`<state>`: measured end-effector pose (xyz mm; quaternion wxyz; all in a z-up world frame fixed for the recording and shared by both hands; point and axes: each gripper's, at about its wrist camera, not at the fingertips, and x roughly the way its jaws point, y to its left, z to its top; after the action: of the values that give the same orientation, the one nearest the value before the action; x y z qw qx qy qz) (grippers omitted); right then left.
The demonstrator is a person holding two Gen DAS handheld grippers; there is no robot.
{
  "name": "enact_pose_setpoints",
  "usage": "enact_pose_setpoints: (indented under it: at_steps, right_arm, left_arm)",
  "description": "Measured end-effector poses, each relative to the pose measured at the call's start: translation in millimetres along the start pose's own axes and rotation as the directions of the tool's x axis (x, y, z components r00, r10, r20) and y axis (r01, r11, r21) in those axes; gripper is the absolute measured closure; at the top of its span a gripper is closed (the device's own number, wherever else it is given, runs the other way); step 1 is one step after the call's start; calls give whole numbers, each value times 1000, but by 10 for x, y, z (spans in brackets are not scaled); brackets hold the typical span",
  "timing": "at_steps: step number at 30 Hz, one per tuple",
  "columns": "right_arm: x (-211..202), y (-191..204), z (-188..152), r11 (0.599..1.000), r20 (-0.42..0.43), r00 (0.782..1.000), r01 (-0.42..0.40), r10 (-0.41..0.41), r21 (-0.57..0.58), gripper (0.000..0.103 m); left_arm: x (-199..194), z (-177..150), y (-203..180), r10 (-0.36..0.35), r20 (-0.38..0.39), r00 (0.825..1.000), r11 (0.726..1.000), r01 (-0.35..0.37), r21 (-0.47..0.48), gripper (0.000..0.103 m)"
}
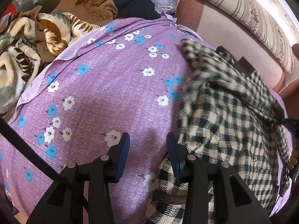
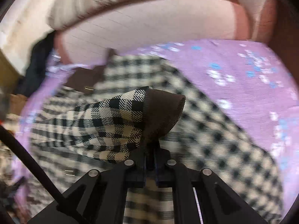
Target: Fold large clothes
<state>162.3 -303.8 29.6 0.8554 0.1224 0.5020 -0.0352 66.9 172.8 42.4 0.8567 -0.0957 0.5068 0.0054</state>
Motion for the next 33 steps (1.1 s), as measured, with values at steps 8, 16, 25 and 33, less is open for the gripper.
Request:
enact_pose_setpoints:
  at_steps: [8, 16, 25, 33]
  right_arm:
    - [-657, 356, -167, 997, 252, 967, 53, -37, -56, 64]
    - [130, 1714, -5, 941, 14, 965, -254, 264, -222, 88]
    - [600, 2885, -612, 819, -200, 906, -423, 373, -387, 85]
    - [-1, 2428, -1235, 763, -286, 838, -542, 464, -352, 81]
  left_arm:
    - [-5, 33, 65, -12, 0, 1000, 998, 12, -55, 64]
    - [18, 55, 100, -13, -10, 1000, 997, 12, -80, 64]
    - [-49, 130, 367, 8, 11, 1000, 989, -6, -145, 64]
    - [-163, -51, 348, -39, -10, 999, 997, 38, -68, 50]
